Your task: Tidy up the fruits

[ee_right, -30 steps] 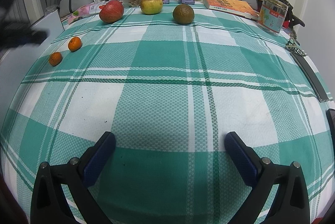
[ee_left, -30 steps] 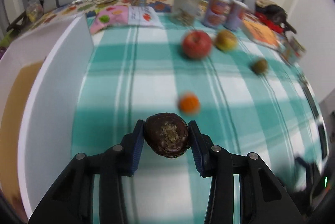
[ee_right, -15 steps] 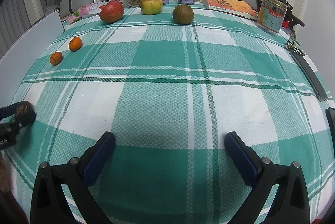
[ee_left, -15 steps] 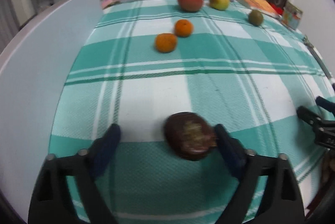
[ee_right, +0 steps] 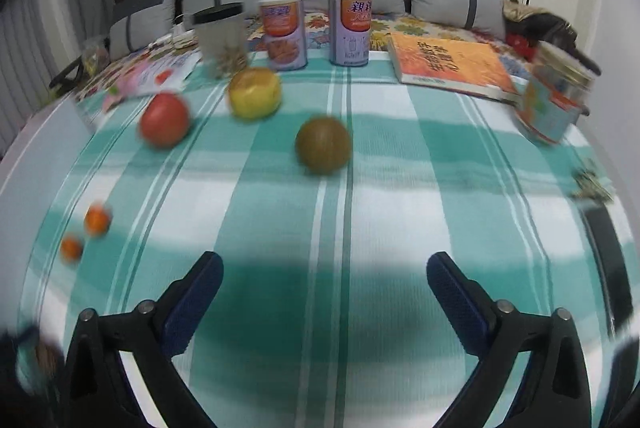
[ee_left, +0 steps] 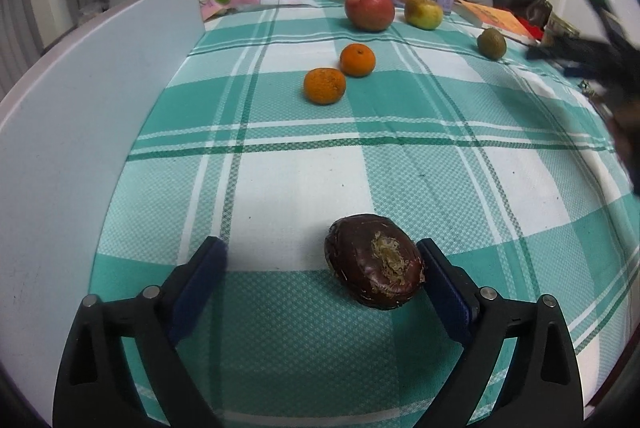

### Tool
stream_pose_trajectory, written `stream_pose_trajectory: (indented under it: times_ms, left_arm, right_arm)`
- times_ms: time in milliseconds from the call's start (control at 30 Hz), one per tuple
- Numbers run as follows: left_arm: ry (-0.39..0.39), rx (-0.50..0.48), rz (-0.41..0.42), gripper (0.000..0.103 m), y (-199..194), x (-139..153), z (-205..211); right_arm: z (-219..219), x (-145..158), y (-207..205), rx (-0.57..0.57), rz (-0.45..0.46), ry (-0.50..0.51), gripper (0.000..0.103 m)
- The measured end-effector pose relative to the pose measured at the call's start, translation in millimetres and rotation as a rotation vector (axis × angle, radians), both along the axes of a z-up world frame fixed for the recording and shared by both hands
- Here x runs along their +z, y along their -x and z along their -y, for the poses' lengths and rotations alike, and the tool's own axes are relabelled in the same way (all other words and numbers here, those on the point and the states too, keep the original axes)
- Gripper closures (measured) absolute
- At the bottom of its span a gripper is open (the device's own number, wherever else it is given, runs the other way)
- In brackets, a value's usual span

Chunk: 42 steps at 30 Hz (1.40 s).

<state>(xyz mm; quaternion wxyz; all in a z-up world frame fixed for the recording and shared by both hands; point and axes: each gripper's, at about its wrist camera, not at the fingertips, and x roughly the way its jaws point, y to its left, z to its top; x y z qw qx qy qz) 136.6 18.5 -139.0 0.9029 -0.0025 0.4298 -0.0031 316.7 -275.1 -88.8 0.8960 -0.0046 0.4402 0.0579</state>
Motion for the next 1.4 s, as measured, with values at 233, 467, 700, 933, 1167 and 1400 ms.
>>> stream_pose_trajectory:
  times_ms: [233, 467, 700, 933, 1167, 1400]
  left_arm:
    - [0.001, 0.001, 0.000, 0.006, -0.6, 0.0, -0.1]
    - [0.001, 0.003, 0.001, 0.006, -0.6, -0.1, -0.8]
    - [0.000, 0.002, 0.001, 0.006, -0.9, -0.3, -0.2]
    - [0.000, 0.002, 0.001, 0.006, -1.3, -0.5, 0.2]
    - [-0.001, 0.003, 0.001, 0.006, -1.7, -0.8, 0.5]
    - [-0.001, 0.003, 0.001, 0.006, -1.3, -0.6, 0.6]
  right_arm:
    - [-7.9, -23.8, -90.3, -0.049, -0.063, -0.035, 0.029]
    - [-13.0, -26.9, -88.0, 0.023, -0.048, -0.023, 0.055]
    - [-25.6, -7.6, -9.0, 0.147, -0.104, -0.080, 0.055]
    - [-44.2, -6.2, 110.4, 0.172, -0.177, -0.110, 0.055]
    - [-54.6, -29.8, 176.3, 0.073, -0.088, -0.073, 0.052]
    - [-56.4, -29.2, 197.8, 0.018, -0.025, 0.001, 0.017]
